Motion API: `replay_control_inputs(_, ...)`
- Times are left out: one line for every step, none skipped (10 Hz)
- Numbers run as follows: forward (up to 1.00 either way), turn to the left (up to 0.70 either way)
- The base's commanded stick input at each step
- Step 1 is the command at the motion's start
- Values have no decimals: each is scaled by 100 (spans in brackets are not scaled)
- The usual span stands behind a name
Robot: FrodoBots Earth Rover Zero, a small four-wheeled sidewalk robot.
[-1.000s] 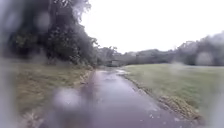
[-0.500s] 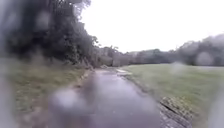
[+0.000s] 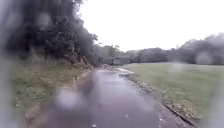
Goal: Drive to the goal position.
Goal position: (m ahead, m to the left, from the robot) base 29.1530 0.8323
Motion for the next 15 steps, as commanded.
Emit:
replay_control_inputs(85,2)
replay_control_inputs(85,2)
replay_control_inputs(85,2)
replay_control_inputs(85,2)
replay_control_inputs(85,2)
replay_control_inputs(85,2)
replay_control_inputs(85,2)
replay_control_inputs(85,2)
replay_control_inputs(85,2)
replay_control_inputs(85,2)
replay_control_inputs(85,2)
replay_control_inputs(85,2)
replay_control_inputs(85,2)
replay_control_inputs(85,2)
replay_control_inputs(85,2)
